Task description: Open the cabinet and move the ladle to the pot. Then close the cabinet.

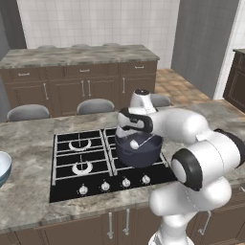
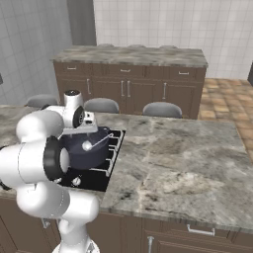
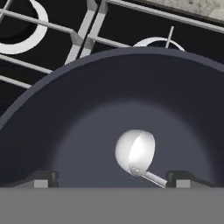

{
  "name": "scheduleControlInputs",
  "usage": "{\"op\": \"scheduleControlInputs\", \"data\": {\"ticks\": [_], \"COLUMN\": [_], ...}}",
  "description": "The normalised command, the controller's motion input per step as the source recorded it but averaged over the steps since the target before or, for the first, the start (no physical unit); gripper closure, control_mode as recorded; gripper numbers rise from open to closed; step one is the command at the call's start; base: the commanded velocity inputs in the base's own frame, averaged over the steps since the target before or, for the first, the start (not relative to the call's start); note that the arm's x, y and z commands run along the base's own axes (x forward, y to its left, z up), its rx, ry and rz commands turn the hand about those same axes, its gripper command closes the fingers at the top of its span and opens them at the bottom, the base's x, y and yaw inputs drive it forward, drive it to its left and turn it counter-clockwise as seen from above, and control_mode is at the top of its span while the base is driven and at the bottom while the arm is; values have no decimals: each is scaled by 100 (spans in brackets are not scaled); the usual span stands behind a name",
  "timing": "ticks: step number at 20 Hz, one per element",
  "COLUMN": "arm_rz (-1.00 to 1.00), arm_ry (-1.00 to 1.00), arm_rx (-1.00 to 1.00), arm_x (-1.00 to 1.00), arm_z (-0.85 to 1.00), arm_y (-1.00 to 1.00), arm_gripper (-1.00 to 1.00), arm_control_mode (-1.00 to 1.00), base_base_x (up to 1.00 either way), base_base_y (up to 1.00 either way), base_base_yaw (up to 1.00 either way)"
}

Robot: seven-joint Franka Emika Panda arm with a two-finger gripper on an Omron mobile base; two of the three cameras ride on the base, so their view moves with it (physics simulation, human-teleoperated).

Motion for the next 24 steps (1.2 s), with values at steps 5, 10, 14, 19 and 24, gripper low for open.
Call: {"op": "scheduleControlInputs", "data": {"ticks": [5,10,14,19,24], "arm_rz": [0,-5,-12,-18,-16], "arm_ry": [-3,0,0,0,1], "arm_rx": [0,0,0,0,0], "arm_x": [-46,-65,-91,-99,-78], "arm_z": [100,100,100,77,23], "arm_y": [1,-1,-10,-30,-34], "arm_gripper": [-100,-100,-100,-100,-100], "arm_control_mode": [-100,-100,-100,-100,-100], "base_base_x": [0,0,0,0,0], "base_base_y": [0,0,0,0,0], "base_base_yaw": [0,0,0,0,0]}}
